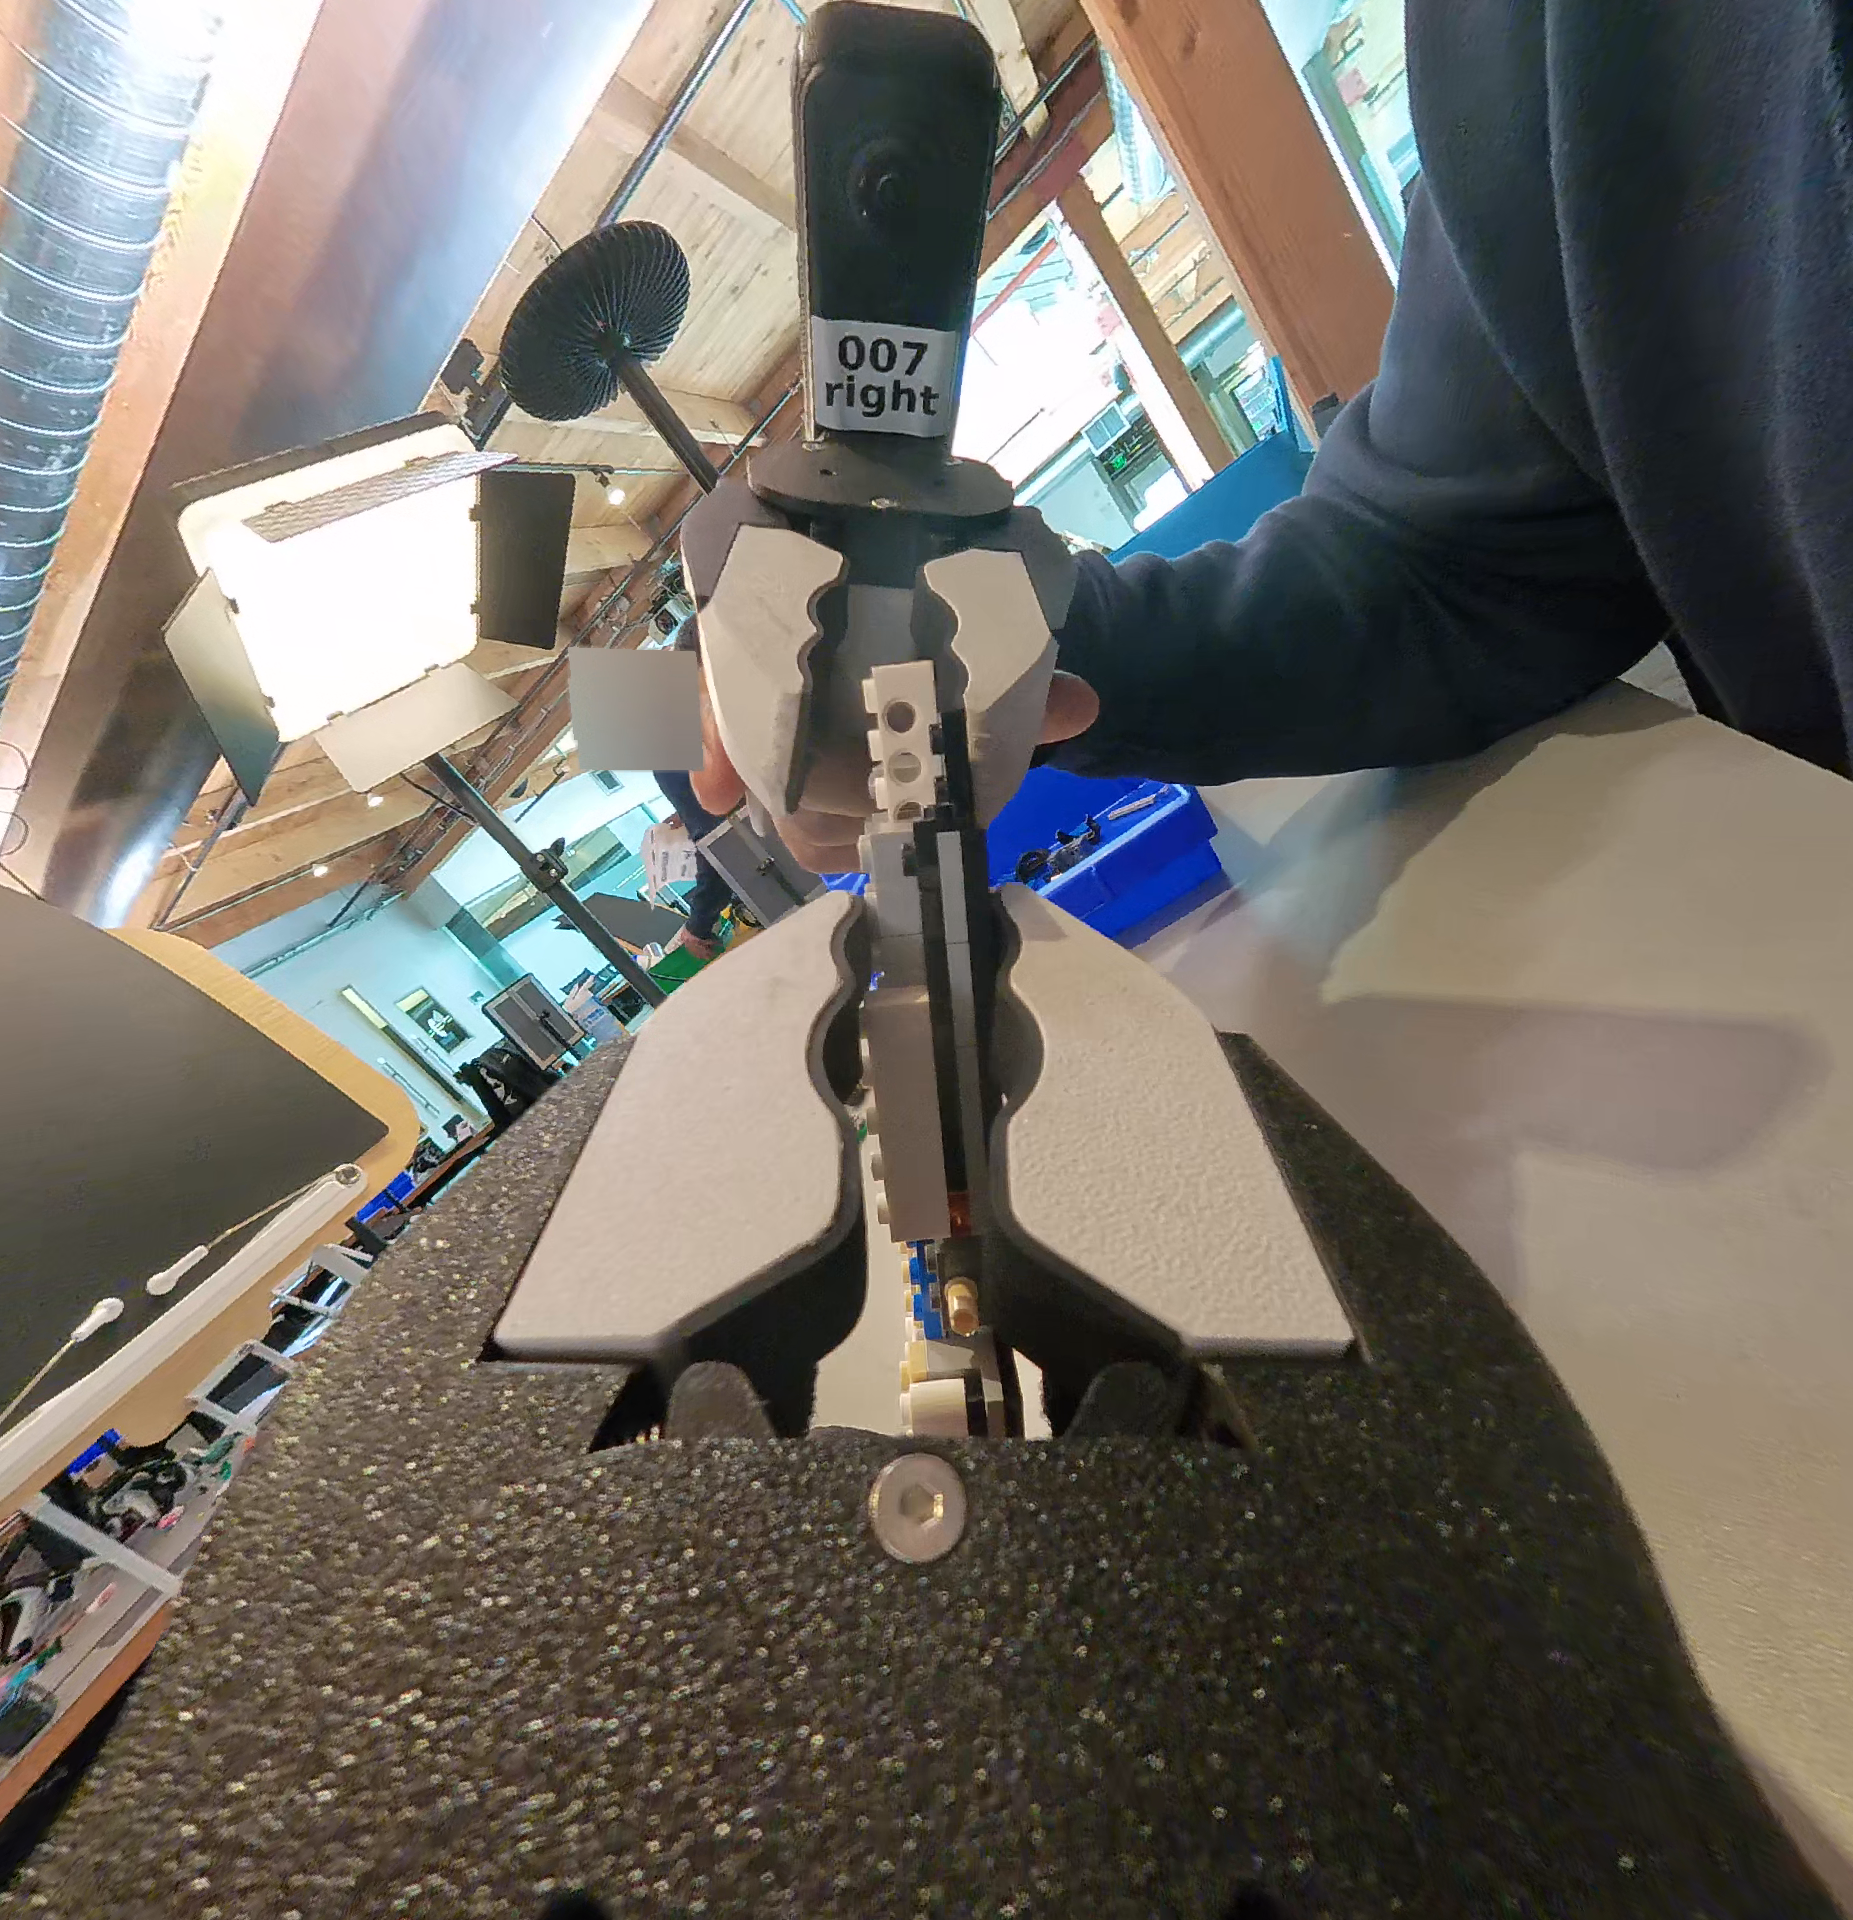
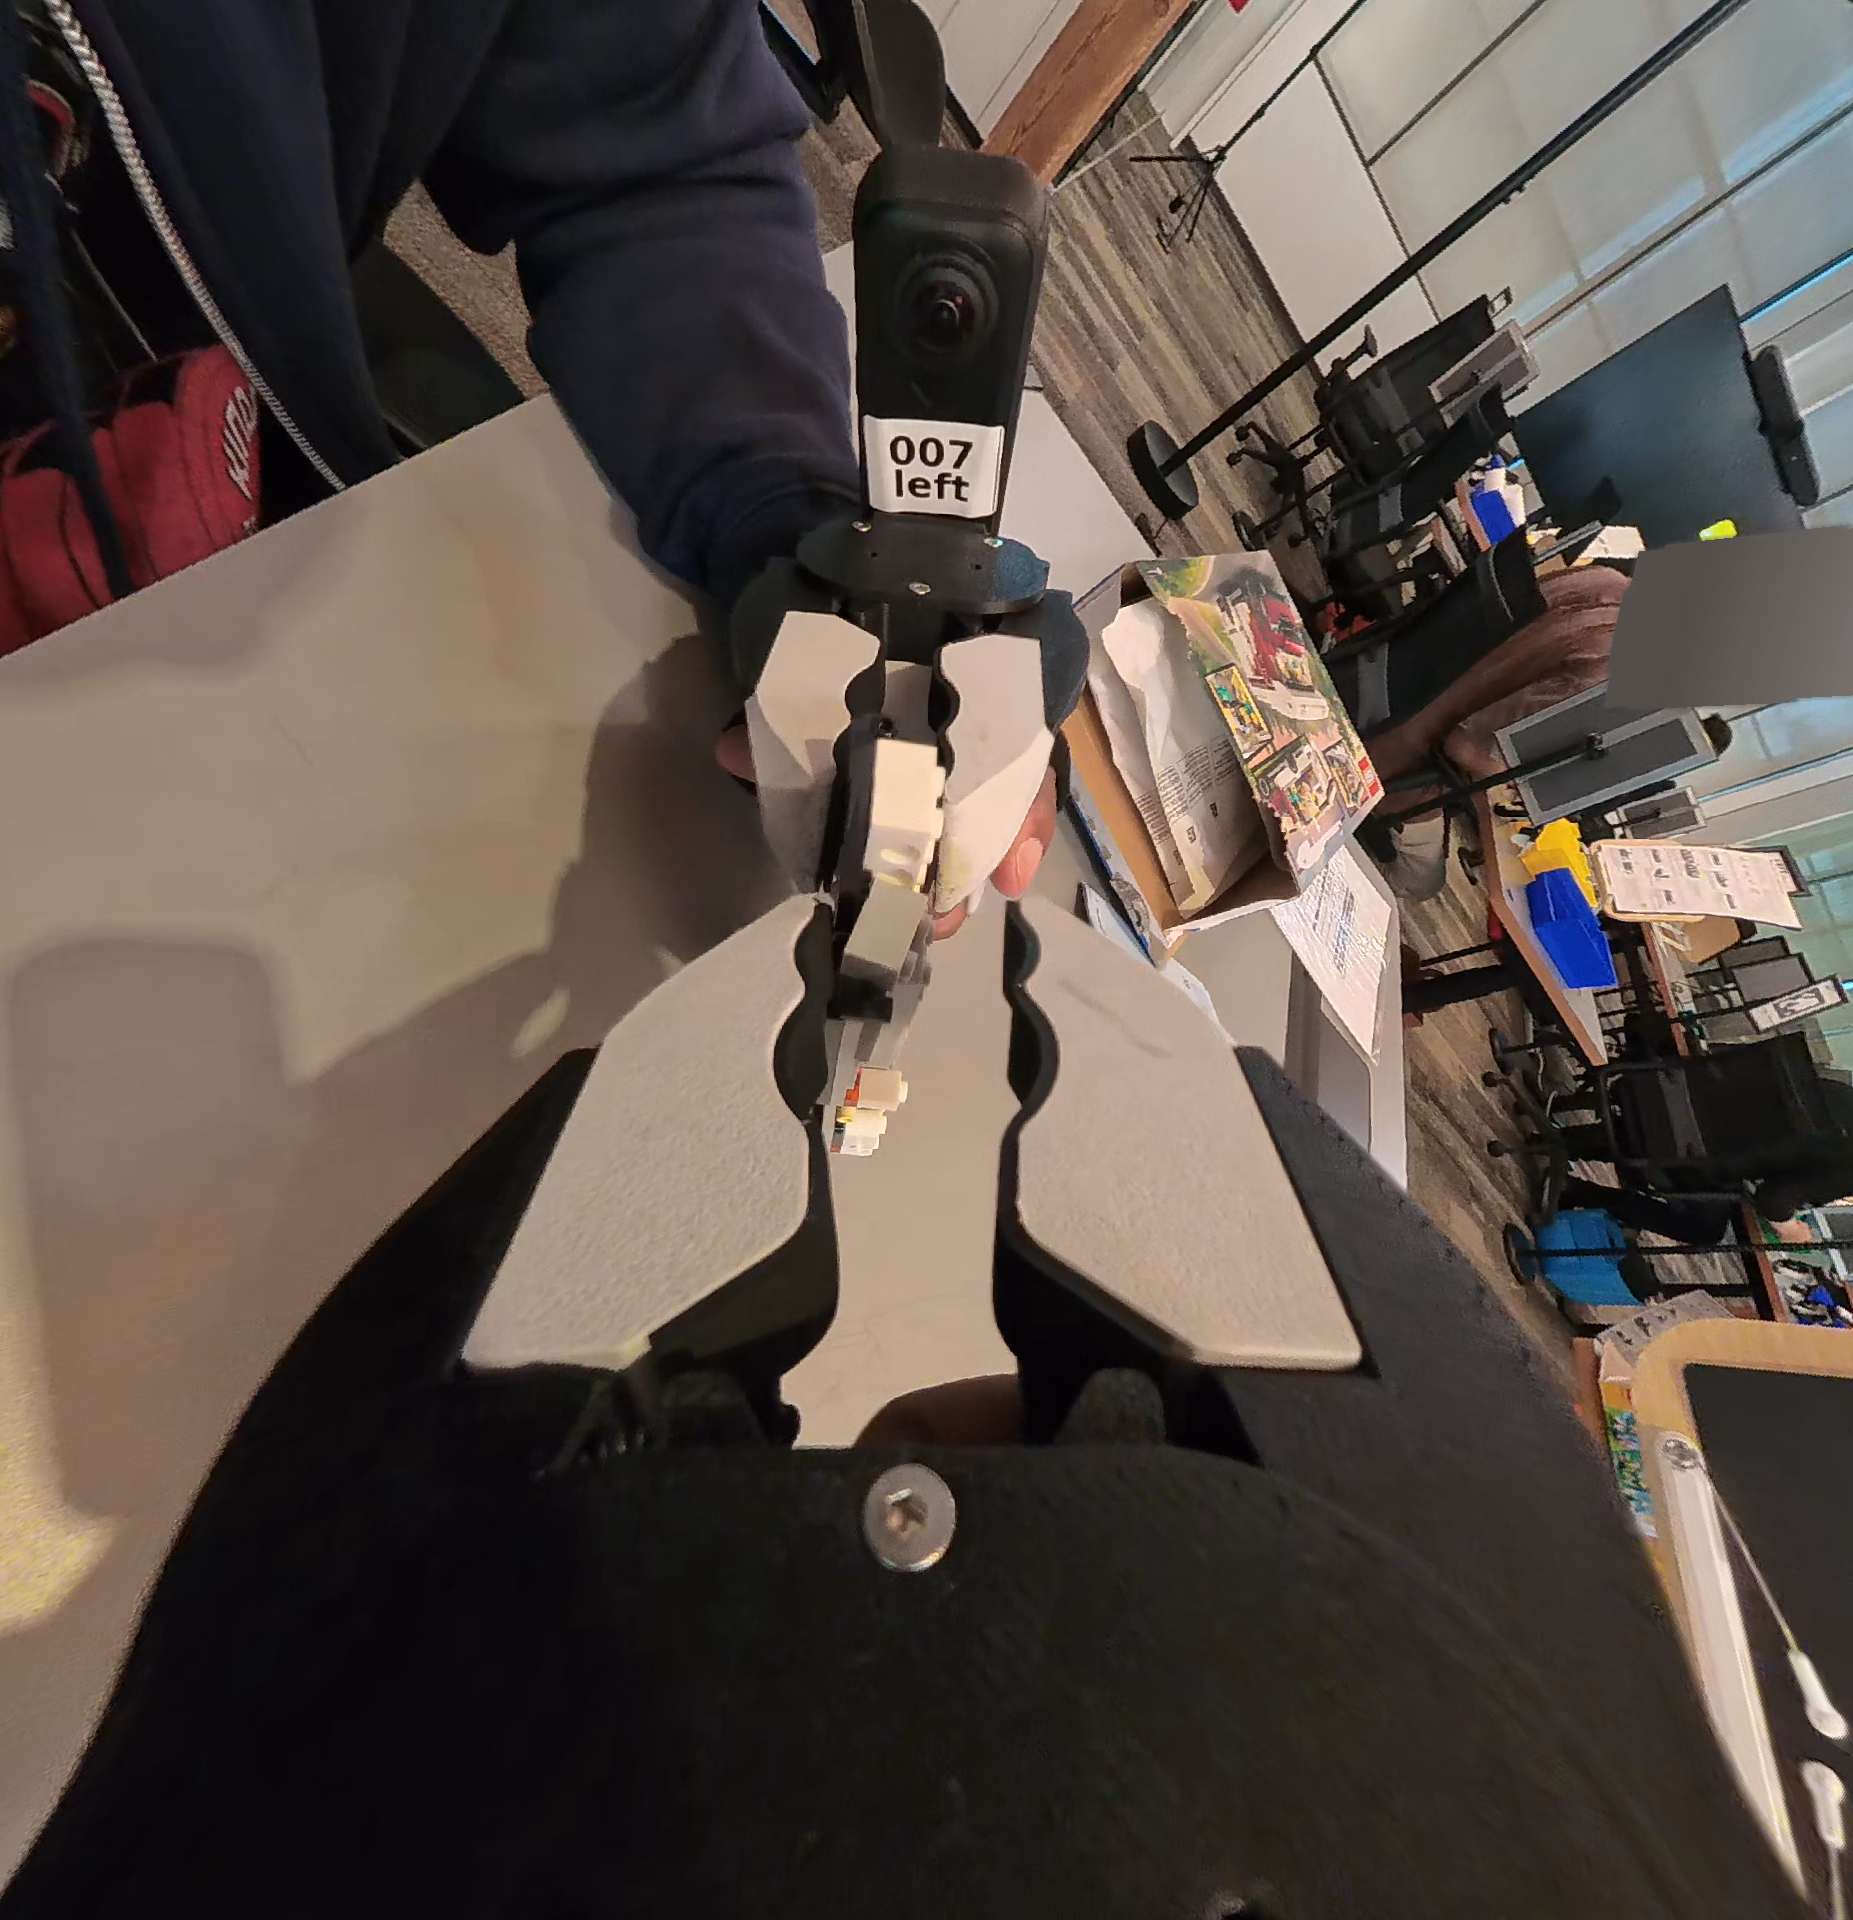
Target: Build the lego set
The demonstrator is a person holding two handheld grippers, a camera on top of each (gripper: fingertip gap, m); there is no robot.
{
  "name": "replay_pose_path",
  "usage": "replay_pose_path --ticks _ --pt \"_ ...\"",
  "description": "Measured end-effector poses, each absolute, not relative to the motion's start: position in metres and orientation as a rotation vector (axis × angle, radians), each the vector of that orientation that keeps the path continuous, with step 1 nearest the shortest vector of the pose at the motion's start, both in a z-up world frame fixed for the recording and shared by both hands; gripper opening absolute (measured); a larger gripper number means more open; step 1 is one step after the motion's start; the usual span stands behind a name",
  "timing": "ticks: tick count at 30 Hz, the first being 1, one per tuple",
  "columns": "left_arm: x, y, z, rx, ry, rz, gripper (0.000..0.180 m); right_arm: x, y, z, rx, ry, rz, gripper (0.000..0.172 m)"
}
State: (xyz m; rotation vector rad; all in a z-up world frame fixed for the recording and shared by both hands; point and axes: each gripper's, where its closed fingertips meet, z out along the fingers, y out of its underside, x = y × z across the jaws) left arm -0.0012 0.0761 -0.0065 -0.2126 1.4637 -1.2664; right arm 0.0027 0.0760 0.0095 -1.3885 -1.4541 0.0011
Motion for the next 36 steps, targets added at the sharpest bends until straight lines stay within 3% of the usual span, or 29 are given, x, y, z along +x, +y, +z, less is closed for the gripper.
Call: replay_pose_path --ticks 12,18,36 --pt "-0.001 0.083 0.000 -0.223 1.422 -1.230 0.020 0.004 0.072 0.023 -1.408 -1.391 0.074 0.031" --pt "-0.001 0.082 -0.001 -0.215 1.429 -1.216 0.020 0.002 0.073 0.017 -1.416 -1.421 0.054 0.016" --pt "-0.001 0.079 -0.006 -0.180 1.438 -1.194 0.020 -0.001 0.068 0.012 -1.341 -1.464 0.072 0.016"
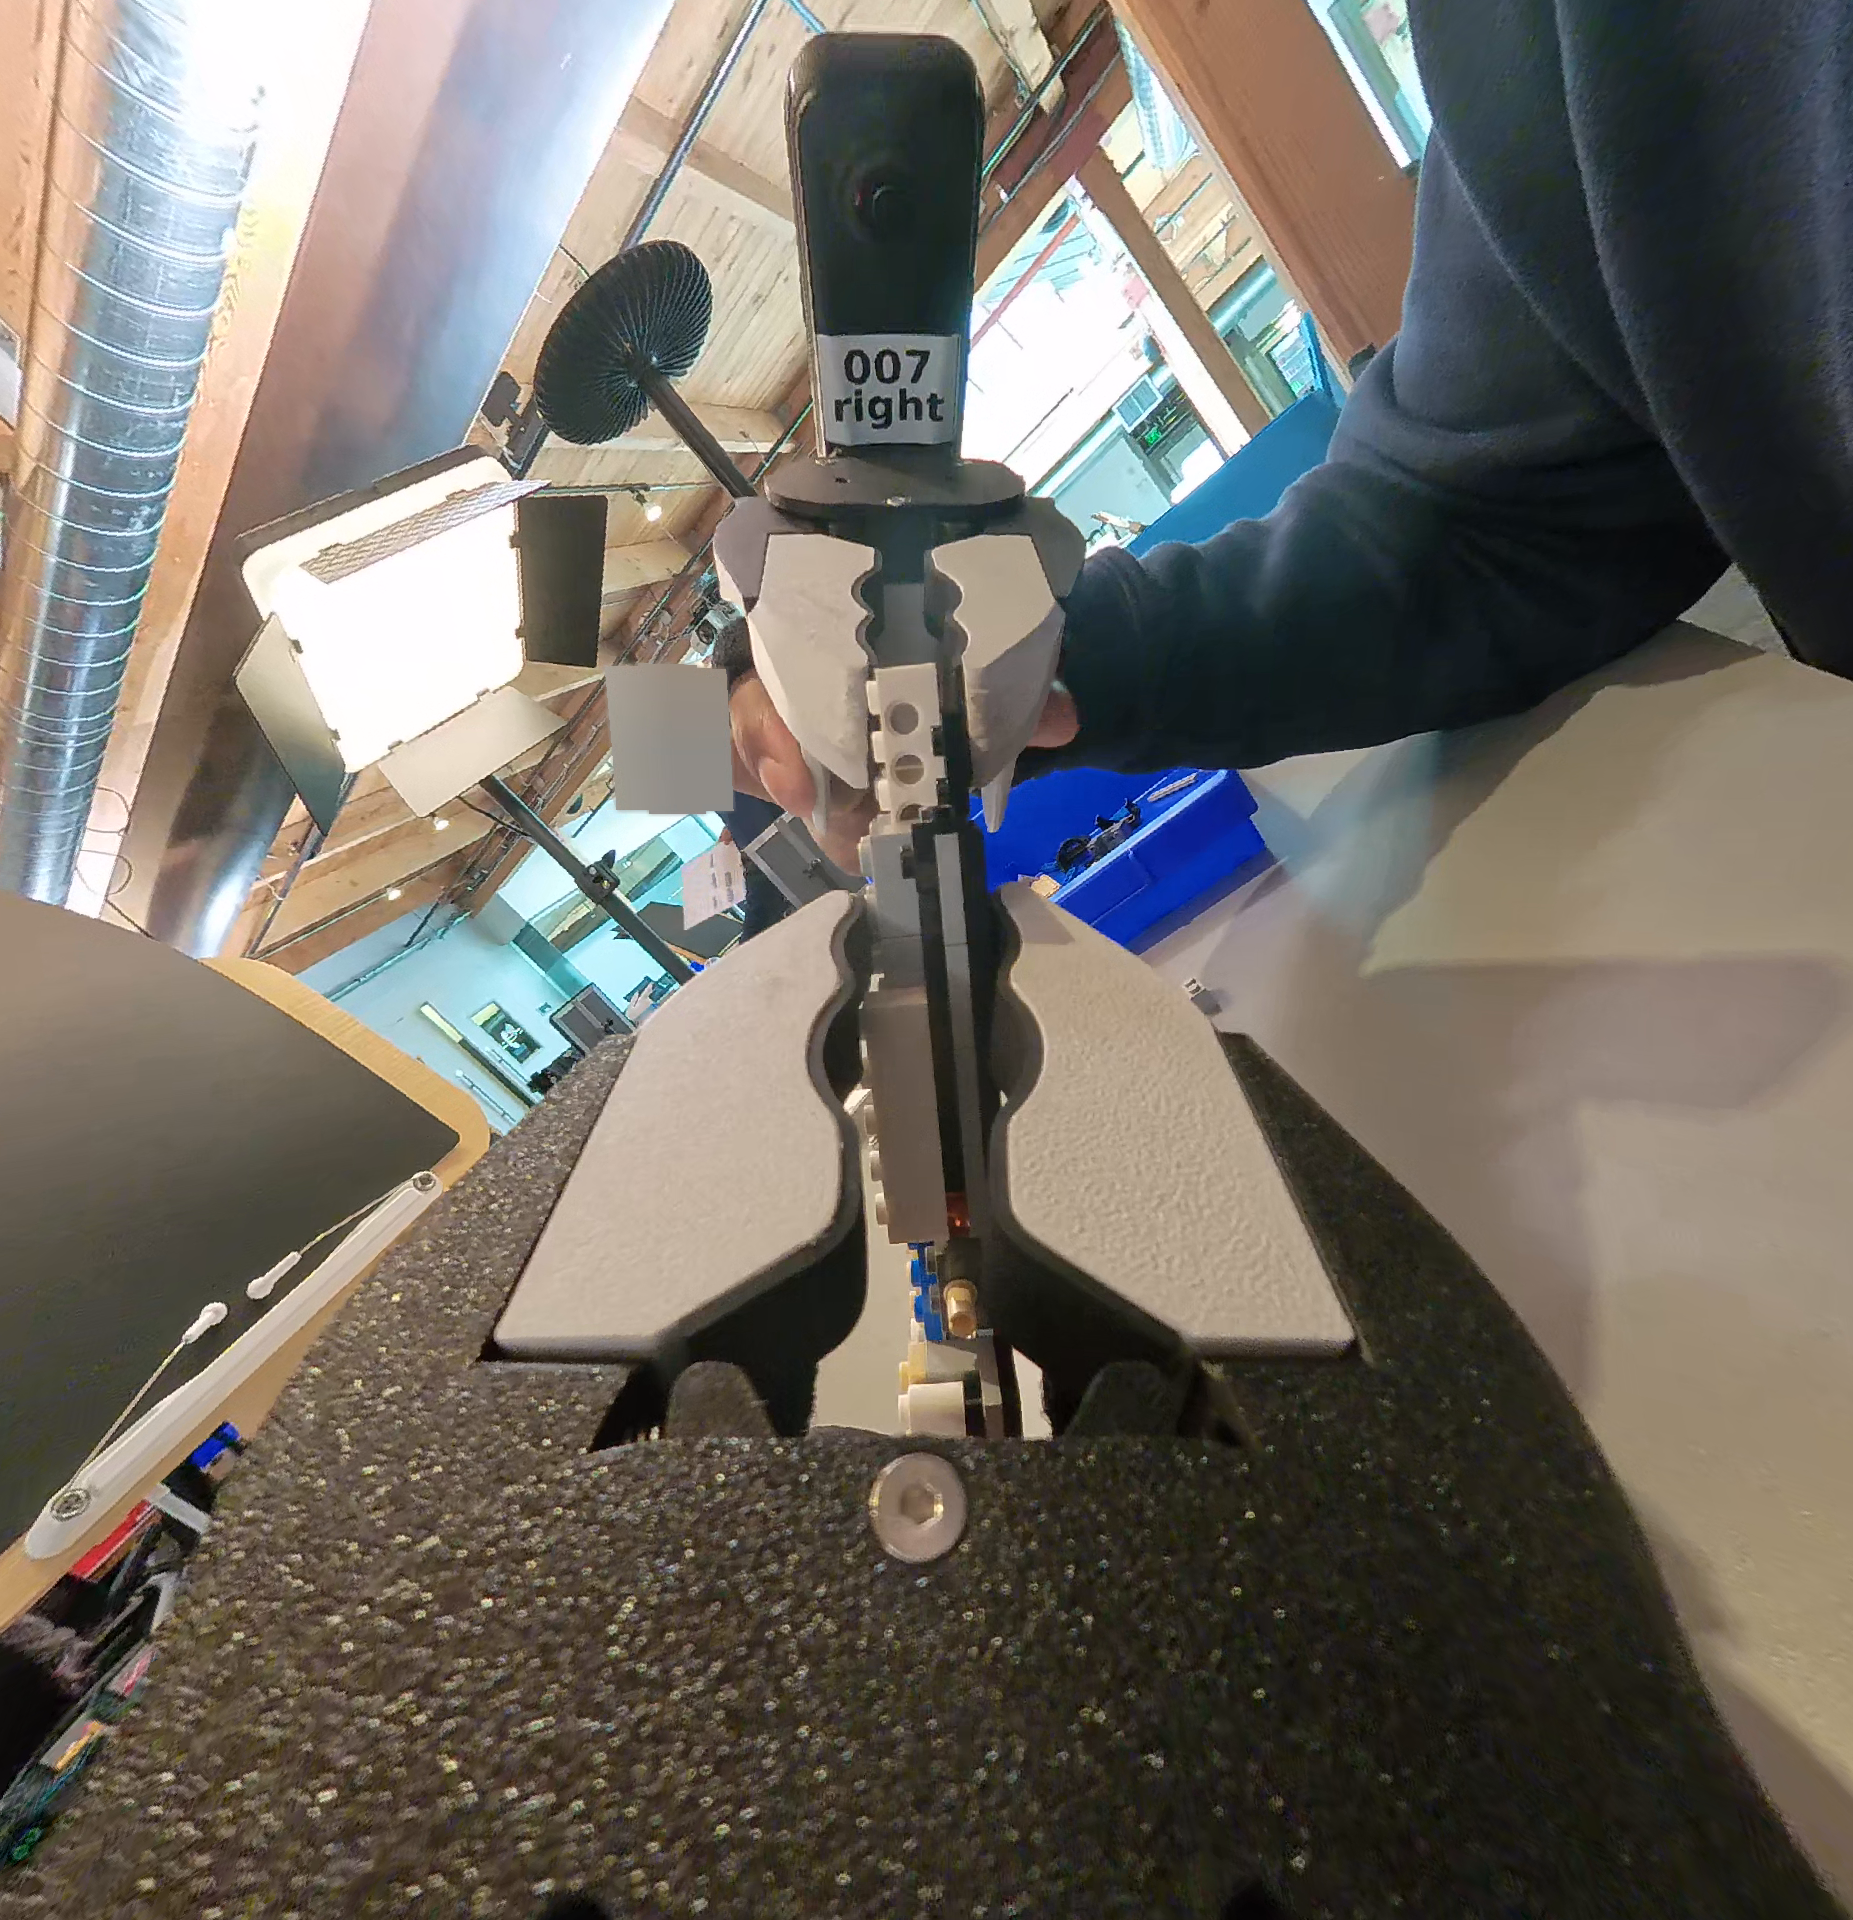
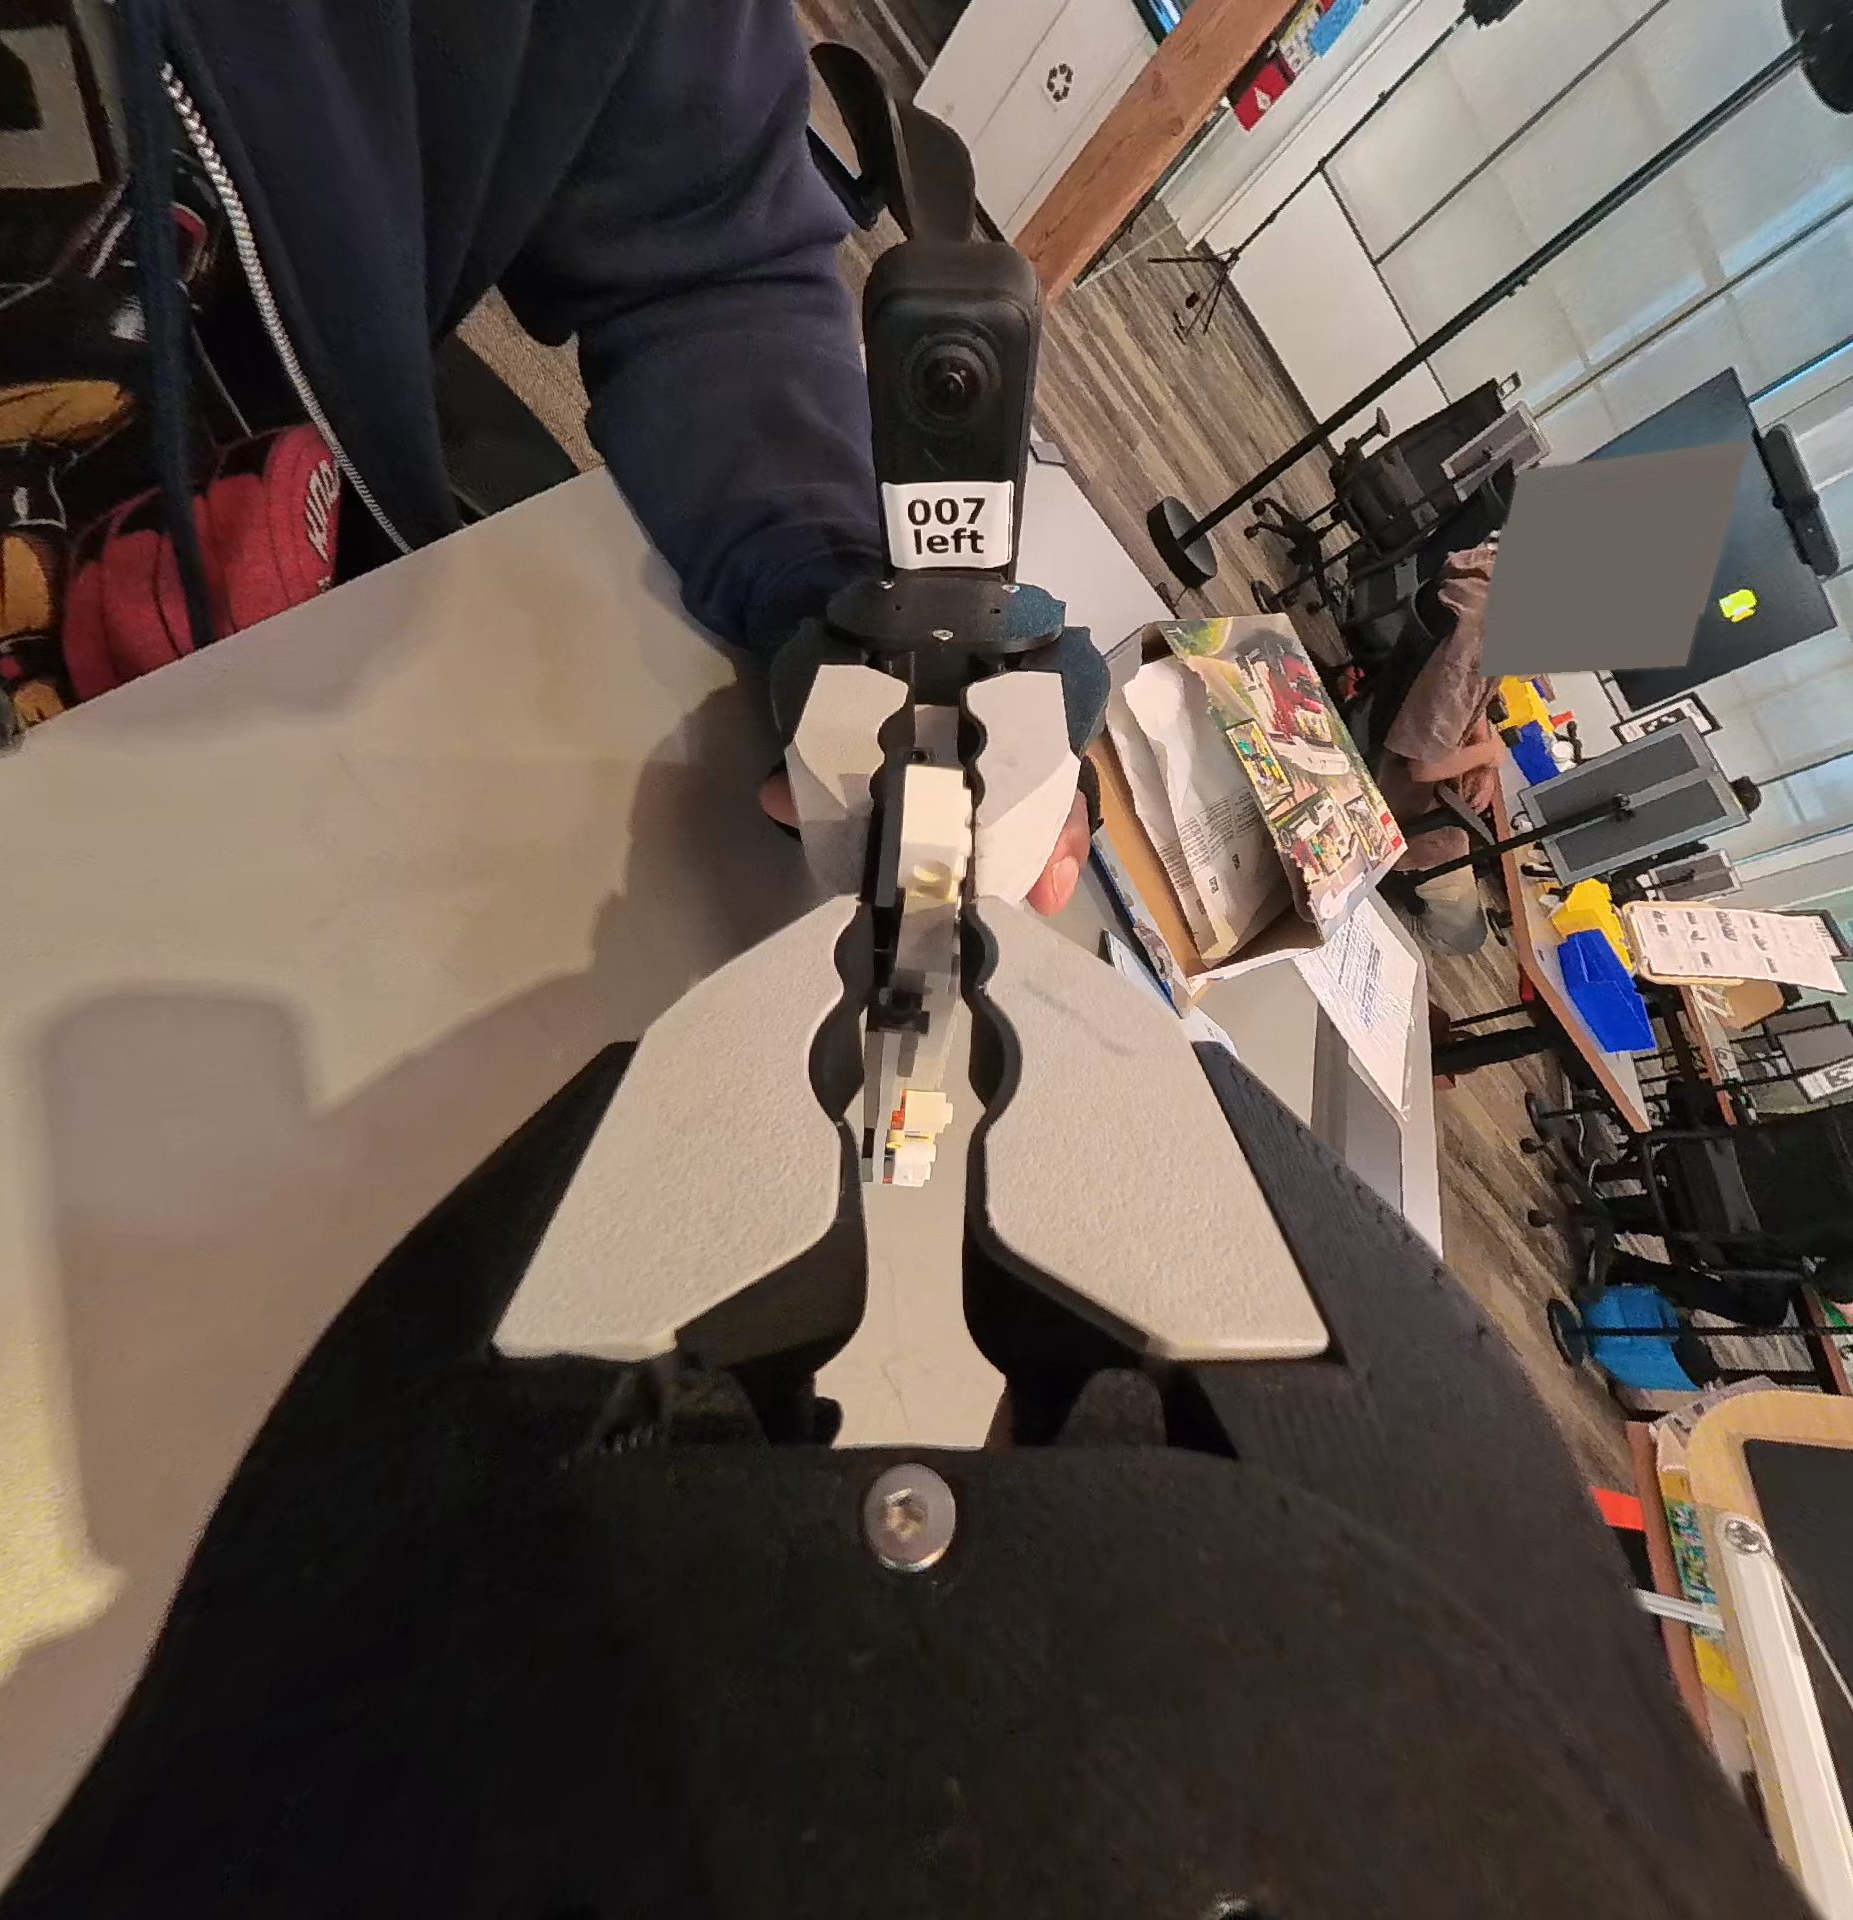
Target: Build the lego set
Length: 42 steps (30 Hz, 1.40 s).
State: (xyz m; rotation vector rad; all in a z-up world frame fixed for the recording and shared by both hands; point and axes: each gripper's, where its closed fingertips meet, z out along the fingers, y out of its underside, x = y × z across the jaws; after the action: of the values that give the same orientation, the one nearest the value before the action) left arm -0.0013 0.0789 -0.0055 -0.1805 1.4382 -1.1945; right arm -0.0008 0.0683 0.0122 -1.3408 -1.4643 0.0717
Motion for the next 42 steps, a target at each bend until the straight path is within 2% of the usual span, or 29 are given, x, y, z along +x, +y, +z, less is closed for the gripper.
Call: replay_pose_path --ticks 7,24,42 --pt "-0.001 0.080 -0.005 -0.182 1.433 -1.192 0.020 0.000 0.070 0.012 -1.337 -1.479 0.032 0.015" --pt "0.001 0.075 -0.014 -0.152 1.480 -1.149 0.020 -0.007 0.059 0.003 -1.342 -1.514 0.226 0.012" --pt "0.015 0.103 -0.003 -0.418 1.386 -1.298 0.020 0.017 0.095 0.019 -1.370 -1.292 0.010 0.013"
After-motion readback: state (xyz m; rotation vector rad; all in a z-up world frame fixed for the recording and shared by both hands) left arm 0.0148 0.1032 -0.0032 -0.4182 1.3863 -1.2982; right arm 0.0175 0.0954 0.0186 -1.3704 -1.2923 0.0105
